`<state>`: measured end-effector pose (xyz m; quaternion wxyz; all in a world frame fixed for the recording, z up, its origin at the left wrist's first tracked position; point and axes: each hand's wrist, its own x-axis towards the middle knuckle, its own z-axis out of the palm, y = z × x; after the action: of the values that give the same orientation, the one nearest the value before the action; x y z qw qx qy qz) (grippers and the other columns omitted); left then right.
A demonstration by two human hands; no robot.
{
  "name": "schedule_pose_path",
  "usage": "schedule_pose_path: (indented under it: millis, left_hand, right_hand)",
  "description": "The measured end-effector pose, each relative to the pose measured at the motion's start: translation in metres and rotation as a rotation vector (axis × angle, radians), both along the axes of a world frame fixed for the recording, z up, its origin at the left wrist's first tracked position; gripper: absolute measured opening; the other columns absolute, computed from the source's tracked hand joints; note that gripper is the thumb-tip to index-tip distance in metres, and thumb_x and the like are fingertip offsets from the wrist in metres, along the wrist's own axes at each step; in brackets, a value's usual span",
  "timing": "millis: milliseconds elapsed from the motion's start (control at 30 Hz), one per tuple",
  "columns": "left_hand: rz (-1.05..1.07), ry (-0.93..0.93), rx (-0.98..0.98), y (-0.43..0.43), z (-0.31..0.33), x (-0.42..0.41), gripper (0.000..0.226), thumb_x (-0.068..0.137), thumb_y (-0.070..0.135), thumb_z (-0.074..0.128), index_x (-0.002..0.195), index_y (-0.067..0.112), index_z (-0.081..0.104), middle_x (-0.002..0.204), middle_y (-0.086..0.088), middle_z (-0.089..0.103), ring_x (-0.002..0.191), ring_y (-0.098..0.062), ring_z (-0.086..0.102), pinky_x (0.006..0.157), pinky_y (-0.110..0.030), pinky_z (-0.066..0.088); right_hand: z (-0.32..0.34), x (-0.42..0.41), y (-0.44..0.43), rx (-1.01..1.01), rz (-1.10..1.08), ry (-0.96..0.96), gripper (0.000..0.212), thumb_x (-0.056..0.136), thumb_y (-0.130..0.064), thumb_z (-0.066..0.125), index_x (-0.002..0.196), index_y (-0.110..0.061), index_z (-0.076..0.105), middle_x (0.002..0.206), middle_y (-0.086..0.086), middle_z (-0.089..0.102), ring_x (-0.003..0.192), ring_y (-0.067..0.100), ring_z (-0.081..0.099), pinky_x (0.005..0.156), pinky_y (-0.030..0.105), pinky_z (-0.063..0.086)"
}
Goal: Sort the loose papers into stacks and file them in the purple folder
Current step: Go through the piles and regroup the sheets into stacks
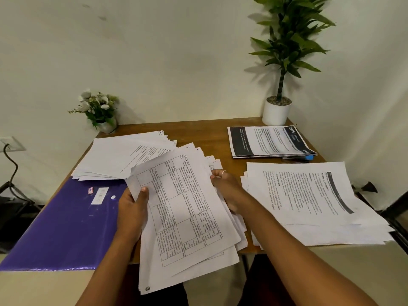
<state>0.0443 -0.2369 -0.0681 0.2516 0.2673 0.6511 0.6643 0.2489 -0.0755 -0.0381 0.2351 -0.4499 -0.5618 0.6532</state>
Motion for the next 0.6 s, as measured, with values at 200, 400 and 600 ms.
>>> schedule_pose_path:
  millis: [200, 400, 600]
  left_hand:
    - [0.080, 0.103, -0.074, 0.002, -0.002, 0.004, 0.030, 0.097, 0.022, 0.067, 0.126, 0.019, 0.057, 0.115, 0.003, 0.071, 0.101, -0.017, 0.071, 0.076, -0.037, 0.061]
    - [0.087, 0.100, -0.067, 0.002, 0.000, 0.009, 0.036, 0.098, 0.012, 0.065, 0.127, 0.023, 0.048, 0.118, 0.007, 0.067, 0.105, -0.010, 0.067, 0.083, -0.036, 0.059]
    - [0.101, 0.161, -0.073, 0.002, 0.001, 0.013, 0.043, 0.099, 0.012, 0.062, 0.135, 0.022, 0.042, 0.117, 0.011, 0.061, 0.098, -0.002, 0.064, 0.062, -0.009, 0.053]
  right_hand:
    - [-0.007, 0.001, -0.004, -0.043, -0.003, -0.031, 0.019, 0.105, -0.033, 0.053, 0.116, -0.023, 0.065, 0.108, -0.001, 0.075, 0.096, 0.025, 0.075, 0.090, 0.037, 0.056]
    - [-0.014, 0.013, 0.013, 0.614, -0.230, -0.348, 0.020, 0.102, -0.013, 0.055, 0.094, -0.020, 0.072, 0.113, -0.005, 0.067, 0.107, 0.014, 0.062, 0.085, 0.017, 0.044]
    - [-0.041, 0.008, 0.018, 0.724, -0.262, -0.532, 0.052, 0.090, -0.065, 0.058, 0.131, -0.032, 0.057, 0.135, -0.005, 0.060, 0.123, 0.022, 0.057, 0.102, 0.047, 0.053]
